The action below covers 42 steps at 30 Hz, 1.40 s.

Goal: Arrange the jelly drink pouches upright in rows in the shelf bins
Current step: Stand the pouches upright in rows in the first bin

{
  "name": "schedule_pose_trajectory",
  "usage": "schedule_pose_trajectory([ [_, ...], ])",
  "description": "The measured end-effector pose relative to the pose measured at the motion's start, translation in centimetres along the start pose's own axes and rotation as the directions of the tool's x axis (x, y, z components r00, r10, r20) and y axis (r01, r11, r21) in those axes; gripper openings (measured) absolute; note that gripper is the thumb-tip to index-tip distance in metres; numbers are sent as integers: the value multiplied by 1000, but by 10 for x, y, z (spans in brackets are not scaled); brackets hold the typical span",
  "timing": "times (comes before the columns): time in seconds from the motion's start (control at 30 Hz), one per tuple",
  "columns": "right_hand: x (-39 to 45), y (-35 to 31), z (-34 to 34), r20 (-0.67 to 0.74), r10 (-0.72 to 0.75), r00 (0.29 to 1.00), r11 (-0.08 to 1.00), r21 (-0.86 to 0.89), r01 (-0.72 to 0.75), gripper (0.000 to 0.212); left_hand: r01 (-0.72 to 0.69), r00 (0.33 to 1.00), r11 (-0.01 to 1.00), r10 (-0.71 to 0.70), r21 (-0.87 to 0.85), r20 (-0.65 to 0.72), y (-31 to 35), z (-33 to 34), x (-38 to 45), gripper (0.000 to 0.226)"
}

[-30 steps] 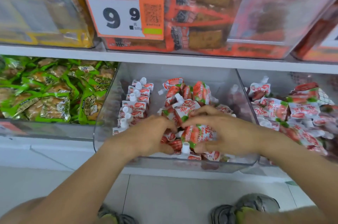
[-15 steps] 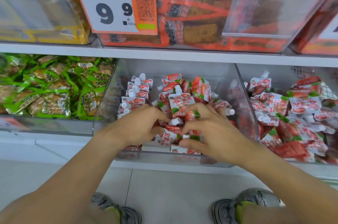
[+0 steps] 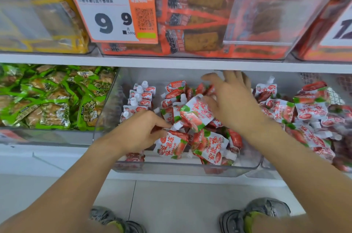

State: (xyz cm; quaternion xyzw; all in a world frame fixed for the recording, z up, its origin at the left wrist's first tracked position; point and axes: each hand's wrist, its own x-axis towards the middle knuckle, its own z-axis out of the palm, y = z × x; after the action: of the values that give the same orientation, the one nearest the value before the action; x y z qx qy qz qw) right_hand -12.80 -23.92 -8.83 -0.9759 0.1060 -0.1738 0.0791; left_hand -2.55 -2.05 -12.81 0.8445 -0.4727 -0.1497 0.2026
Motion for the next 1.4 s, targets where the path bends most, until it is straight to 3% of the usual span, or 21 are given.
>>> schedule_pose_trajectory([
  [0.07,-14,-22,4,-67,-118,991,985,118,126,23,-2,1000,999,2,-32,0,-1,-2,1,27],
  [0.13,-31,-40,9,68,-192,979,952,256,168,13,-7,1000,997,7,-82,5,-3,-3,2,24],
  [0.17,-36,-46,13,171,-203,964,947,285,148,18,-9,1000,995,10,-102,7,-4,-4,2,22],
  [0.23,-39,-52,27,299,-225,927,955,257,149,37,2,1000,992,-2,-125,4,-5,-4,3,19],
  [0.33,-37,-52,47,367,-251,896,968,122,221,56,25,1000,990,-26,-138,0,-8,-4,4,18],
  [0.43,-36,-45,58,332,-332,883,938,19,346,50,27,1000,992,-27,-124,-4,-9,-5,4,16],
  [0.5,-35,-40,53,330,-374,867,924,54,378,41,26,1000,992,-27,-122,-9,-9,-5,4,17],
  [0.67,-35,-37,36,435,-382,815,920,263,290,40,57,998,979,-60,-193,-7,-12,-5,3,27],
  [0.83,-34,-50,39,433,-341,835,937,230,263,34,71,994,993,-78,-93,-75,-7,-10,2,22],
  [0.9,-36,-52,42,417,-353,838,922,309,234,28,63,993,995,-70,-81,-94,-6,-10,0,20],
  [1.03,-35,-39,35,446,-341,827,889,438,130,41,48,993,995,-57,-87,-108,-9,-12,-2,15],
  [1.13,-37,-36,38,473,-289,832,816,577,-45,18,61,989,991,-76,-119,-128,-13,-14,-2,14],
  [1.2,-39,-42,43,585,-332,740,842,538,-47,7,73,989,988,-90,-135,-122,-12,-15,-3,15],
  [1.27,-40,-49,45,669,-350,656,881,474,-12,20,74,989,986,-91,-149,-116,-9,-16,-5,15],
  [1.4,-39,-47,34,656,-321,683,879,475,-43,39,71,990,980,-93,-187,-108,-3,-18,-9,12],
])
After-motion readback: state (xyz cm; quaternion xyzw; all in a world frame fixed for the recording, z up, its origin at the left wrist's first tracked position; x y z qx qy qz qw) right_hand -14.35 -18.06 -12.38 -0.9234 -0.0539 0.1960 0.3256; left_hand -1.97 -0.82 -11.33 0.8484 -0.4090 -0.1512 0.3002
